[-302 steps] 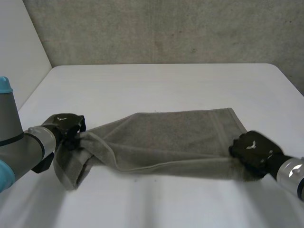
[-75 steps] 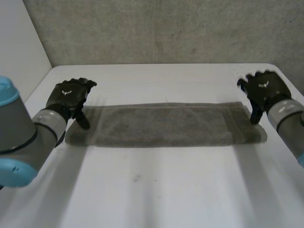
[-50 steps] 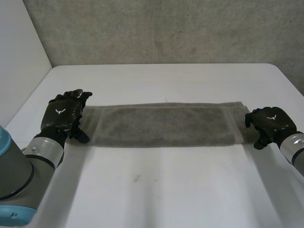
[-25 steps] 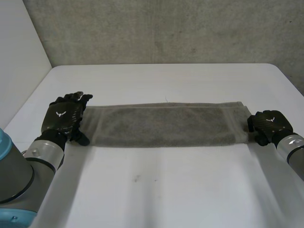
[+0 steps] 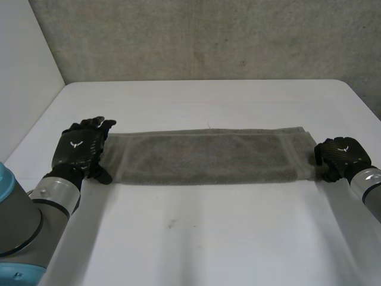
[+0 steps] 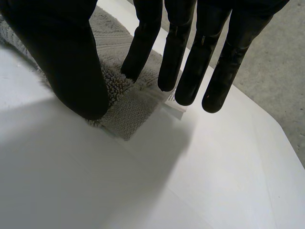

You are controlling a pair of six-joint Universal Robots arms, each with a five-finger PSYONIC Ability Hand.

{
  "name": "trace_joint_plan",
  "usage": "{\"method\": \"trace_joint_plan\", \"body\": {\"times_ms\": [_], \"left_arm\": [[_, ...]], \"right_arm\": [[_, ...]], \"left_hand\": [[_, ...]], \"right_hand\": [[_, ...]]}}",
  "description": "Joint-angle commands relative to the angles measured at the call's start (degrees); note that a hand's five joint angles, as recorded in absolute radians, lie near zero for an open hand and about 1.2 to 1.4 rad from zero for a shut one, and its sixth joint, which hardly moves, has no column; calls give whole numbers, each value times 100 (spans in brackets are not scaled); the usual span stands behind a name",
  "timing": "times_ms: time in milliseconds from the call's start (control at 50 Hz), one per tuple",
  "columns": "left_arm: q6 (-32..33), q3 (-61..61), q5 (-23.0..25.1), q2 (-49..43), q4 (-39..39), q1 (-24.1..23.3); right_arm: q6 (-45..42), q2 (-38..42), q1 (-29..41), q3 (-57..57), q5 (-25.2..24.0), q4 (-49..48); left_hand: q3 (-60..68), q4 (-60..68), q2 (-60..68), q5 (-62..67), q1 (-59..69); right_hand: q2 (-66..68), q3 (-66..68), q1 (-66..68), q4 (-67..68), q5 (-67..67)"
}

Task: Fold the towel.

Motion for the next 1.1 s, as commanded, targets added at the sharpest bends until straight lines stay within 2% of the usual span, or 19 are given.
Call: {"method": "trace_joint_plan", "body": {"times_ms": [20, 120, 140, 160, 180, 200, 340, 480, 600, 760, 860, 880, 900, 940, 960, 1000, 1060, 1080, 1100], "left_arm": [[0, -9, 0, 0, 0, 3], [0, -18, 0, 0, 0, 3], [0, -18, 0, 0, 0, 3], [0, -27, 0, 0, 0, 3], [0, -27, 0, 0, 0, 3], [0, -27, 0, 0, 0, 3], [0, -27, 0, 0, 0, 3], [0, -27, -18, 70, -18, -6], [0, -27, -18, 123, -26, -6], [0, -27, -18, 132, -26, 3], [0, -27, -18, 132, -26, 3], [0, -27, -18, 132, -26, 3], [0, -27, -18, 132, -26, 3], [0, -27, -18, 132, -26, 3], [0, -27, -18, 132, -26, 3], [0, -27, -18, 141, -26, 3], [0, -27, -18, 184, -26, 3], [0, -27, -18, 185, -26, 3], [0, -27, -18, 193, -26, 3]], "right_arm": [[-1, 19, 4, -2, -17, -19], [-1, 80, 4, -20, -26, -19], [-1, 98, 4, -37, -26, -19], [-1, 98, 4, -38, -26, -19], [8, 124, 4, -64, -17, -19], [16, 124, 4, -90, -8, -19], [-10, 89, -234, -213, 98, 122], [-230, -96, -1165, -521, 89, 816], [-922, -262, -1814, -889, 89, 1159], [-1073, -526, -1877, -1215, 141, 1247], [-959, -799, -1051, -1391, 352, 1247], [-855, -860, -529, -1539, 483, 1247], [-854, -860, -524, -1540, 484, 1247], [-635, -887, 474, -1812, 686, 1247], [-634, -887, 478, -1813, 686, 1247], [-546, -826, 1344, -2023, 739, 1230], [-529, -737, 1920, -2156, 748, 1212], [-529, -589, 2529, -2286, 748, 1186], [-529, -588, 2535, -2288, 748, 1185]], "left_hand": [[38, 34, 53, -172, -15], [38, 34, 53, -172, -15], [38, 34, 53, -172, -15], [38, 34, 53, -172, -15], [38, 34, 53, -172, -15], [38, 34, 53, -172, -15], [38, 34, 53, -172, -15], [60, 56, 75, -150, 7], [60, 56, 75, -150, 7], [60, 56, 75, -150, 7], [60, 56, 75, -150, 7], [60, 56, 75, -150, 7], [60, 56, 75, -150, 7], [60, 56, 75, -150, 7], [60, 56, 75, -150, 7], [43, 39, 58, -167, -10], [43, 39, 58, -167, -10], [43, 39, 58, -167, -10], [43, 39, 58, -167, -10]], "right_hand": [[526, 539, -79, 533, 512], [1081, 1094, 476, 1088, 1067], [1980, 1993, 1375, 1987, 1966], [1989, 2002, 1384, 1996, 1975], [3338, 3351, 2733, 3345, 3324], [3445, 3459, 2841, 3453, 3432], [3446, 3460, 2842, 3454, 3433], [3446, 3460, 2842, 3454, 3433], [3446, 3460, 2842, 3454, 3433], [3446, 3460, 2842, 3454, 3433], [3446, 3460, 2842, 3454, 3433], [3446, 3460, 2842, 3454, 3433], [3446, 3460, 2842, 3454, 3433], [3446, 3460, 2842, 3454, 3433], [3446, 3460, 2842, 3454, 3433], [3446, 3460, 2842, 3454, 3433], [3446, 3460, 2842, 3454, 3433], [3446, 3460, 2842, 3454, 3433], [3446, 3460, 2842, 3454, 3433]]}}
